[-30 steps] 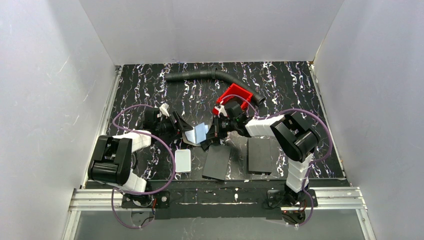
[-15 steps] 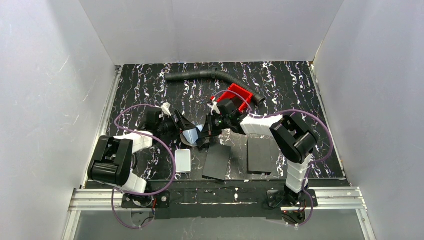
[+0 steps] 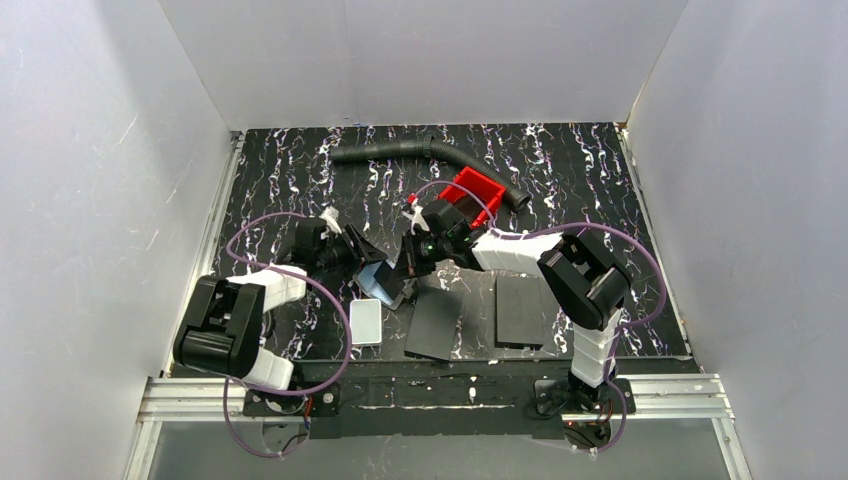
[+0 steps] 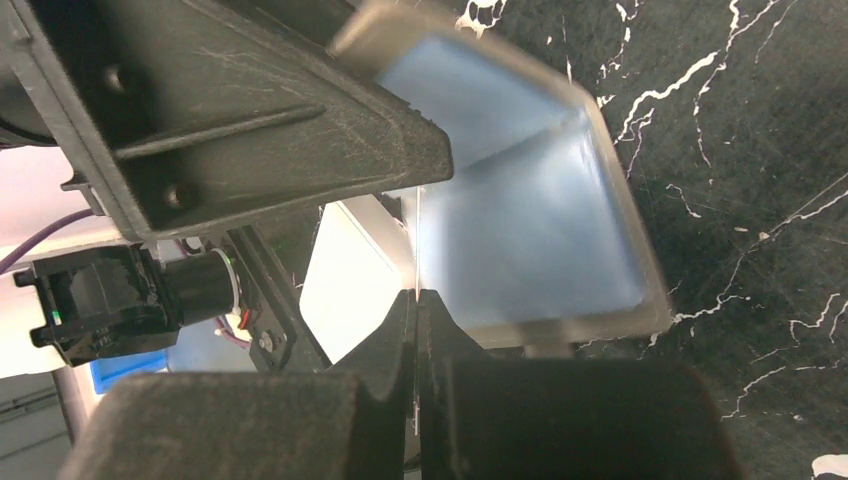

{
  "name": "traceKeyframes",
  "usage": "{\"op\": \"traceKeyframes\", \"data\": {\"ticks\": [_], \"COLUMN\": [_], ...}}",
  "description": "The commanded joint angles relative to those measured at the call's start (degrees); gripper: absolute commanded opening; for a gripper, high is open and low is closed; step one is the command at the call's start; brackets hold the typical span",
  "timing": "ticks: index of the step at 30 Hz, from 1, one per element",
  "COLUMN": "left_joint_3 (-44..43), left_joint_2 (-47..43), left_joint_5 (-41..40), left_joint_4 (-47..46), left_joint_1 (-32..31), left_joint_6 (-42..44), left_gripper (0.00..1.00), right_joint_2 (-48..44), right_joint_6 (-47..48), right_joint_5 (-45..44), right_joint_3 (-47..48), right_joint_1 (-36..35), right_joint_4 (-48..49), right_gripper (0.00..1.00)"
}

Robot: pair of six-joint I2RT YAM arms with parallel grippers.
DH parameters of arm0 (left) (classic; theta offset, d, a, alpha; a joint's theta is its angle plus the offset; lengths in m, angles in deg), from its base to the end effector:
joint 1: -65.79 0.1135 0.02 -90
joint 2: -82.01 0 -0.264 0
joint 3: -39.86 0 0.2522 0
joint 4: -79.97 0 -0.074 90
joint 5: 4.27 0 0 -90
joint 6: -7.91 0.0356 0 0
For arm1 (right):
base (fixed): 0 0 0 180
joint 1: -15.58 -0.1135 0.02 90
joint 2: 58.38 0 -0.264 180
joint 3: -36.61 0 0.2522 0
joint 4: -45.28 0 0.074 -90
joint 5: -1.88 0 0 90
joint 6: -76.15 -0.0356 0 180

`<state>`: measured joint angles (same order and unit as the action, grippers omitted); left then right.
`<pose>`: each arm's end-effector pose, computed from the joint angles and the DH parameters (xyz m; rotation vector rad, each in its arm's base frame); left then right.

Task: Put the credit cards into the card holder
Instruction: Insert the credit card into the card holder.

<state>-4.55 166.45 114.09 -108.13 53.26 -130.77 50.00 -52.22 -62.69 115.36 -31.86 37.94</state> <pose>0.2667 -0.0766 0.1583 -0.3989 2.2415 -1.1275 0.2642 0.3103 0.1755 -0.4706 2.4304 1.2421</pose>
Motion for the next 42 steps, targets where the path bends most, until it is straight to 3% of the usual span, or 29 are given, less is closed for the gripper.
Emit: {"op": "traceKeyframes", "data": {"ticks": [1, 15, 18, 24, 29, 42], "left_joint_3": [1.65, 2.5, 2.63, 5.63, 6.26, 8.36], "left_joint_2": [-1.65, -0.85, 1.92, 6.62, 10.62, 13.56], "left_joint_5": [-2.01, -3.59, 0.01, 6.56, 8.91, 8.71], "left_joint_4": [0.52, 1.88, -3.04, -22.82, -31.69, -35.88], "left_joint_1": [-0.29, 1.44, 2.05, 3.03, 3.12, 3.75], "left_joint_6": [0.06, 1.22, -0.28, -8.9, -12.45, -13.95], "left_gripper": [0.42, 0.0, 0.0, 0.0, 0.0, 0.0], "right_joint_2": [-0.76, -4.16, -3.14, -2.77, -1.5, 0.58], "right_joint_6": [-0.25, -4.07, -6.54, -13.4, -18.24, -26.4], "right_joint_5": [-0.89, -2.39, 0.61, 5.45, 7.78, 10.55], "right_joint_3": [0.49, -6.06, -7.29, -12.2, -14.83, -18.32], "right_joint_1": [-0.02, 4.31, 4.87, 6.62, 8.11, 8.74], "right_joint_4": [0.31, 1.6, 5.51, 17.87, 26.12, 39.11], "right_gripper": [0.01, 0.01, 0.01, 0.01, 0.01, 0.01]}}
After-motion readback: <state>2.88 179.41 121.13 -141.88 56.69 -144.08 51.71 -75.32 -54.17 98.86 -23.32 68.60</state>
